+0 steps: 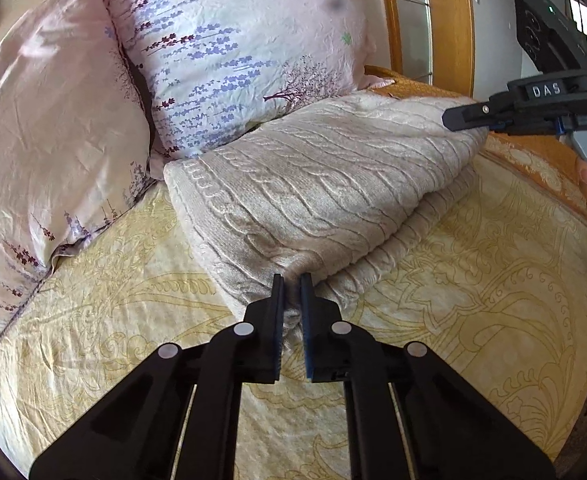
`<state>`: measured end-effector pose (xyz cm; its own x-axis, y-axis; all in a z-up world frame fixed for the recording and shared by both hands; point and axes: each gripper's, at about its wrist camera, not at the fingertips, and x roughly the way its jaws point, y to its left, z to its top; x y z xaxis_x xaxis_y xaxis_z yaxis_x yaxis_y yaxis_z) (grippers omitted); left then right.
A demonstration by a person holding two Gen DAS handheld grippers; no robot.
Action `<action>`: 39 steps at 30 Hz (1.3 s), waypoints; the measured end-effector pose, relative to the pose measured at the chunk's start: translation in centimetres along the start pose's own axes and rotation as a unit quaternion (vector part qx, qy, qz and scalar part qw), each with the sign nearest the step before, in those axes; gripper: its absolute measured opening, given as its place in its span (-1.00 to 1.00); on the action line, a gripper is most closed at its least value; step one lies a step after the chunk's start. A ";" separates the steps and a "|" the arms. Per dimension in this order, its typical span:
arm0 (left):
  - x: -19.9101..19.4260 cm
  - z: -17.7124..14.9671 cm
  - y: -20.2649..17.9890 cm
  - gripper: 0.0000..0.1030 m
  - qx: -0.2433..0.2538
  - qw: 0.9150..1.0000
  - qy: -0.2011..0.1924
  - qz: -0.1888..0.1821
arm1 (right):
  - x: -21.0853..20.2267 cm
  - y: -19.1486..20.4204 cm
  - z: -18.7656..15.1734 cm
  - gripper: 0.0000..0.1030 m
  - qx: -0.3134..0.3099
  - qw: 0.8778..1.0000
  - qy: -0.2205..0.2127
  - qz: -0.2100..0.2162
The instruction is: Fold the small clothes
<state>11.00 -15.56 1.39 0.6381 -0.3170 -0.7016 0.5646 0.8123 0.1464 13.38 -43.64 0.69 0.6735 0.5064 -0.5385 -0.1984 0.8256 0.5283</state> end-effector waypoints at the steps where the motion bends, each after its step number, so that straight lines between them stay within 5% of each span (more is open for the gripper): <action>1: -0.3 0.1 0.5 -0.87 -0.017 1.000 -0.007 -0.006 | -0.3 0.1 0.2 -0.67 0.002 1.000 -0.006 0.008; 7: -2.2 0.2 2.8 -0.87 -0.083 0.996 -0.041 -0.012 | -1.5 1.3 0.3 -0.69 -0.008 0.998 -0.028 0.063; 14: -1.7 -0.8 2.8 -0.87 -0.086 0.996 -0.014 -0.016 | 0.8 -1.0 -1.2 -0.70 0.026 0.999 0.023 0.007; 21: -1.3 -1.1 2.7 -0.87 -0.083 0.996 0.017 -0.021 | 1.6 -1.8 -2.0 -0.71 0.036 0.998 0.050 -0.003; 27: -2.7 -1.3 2.3 -0.77 -0.075 0.997 0.004 -0.024 | 1.4 -2.2 -1.9 -0.70 0.053 0.997 0.049 0.009; 31: -4.9 -0.7 1.7 0.07 -0.072 0.997 -0.037 -0.020 | 0.6 -2.5 -1.4 -0.62 0.078 0.996 0.032 0.030; 34: -5.6 0.6 0.8 0.26 -0.051 0.996 -0.065 -0.018 | 0.6 -2.6 -0.6 -0.48 0.085 0.996 0.021 0.024; 39: -3.5 2.8 -1.5 0.26 -0.008 0.998 -0.055 -0.029 | 1.9 -2.3 0.0 -0.48 0.084 0.996 0.028 0.024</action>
<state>9.38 -17.10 5.56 0.6585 -0.4155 -0.6275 0.5945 0.7984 0.0953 15.11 -44.56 -1.51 0.6240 0.5609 -0.5441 -0.1039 0.7496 0.6537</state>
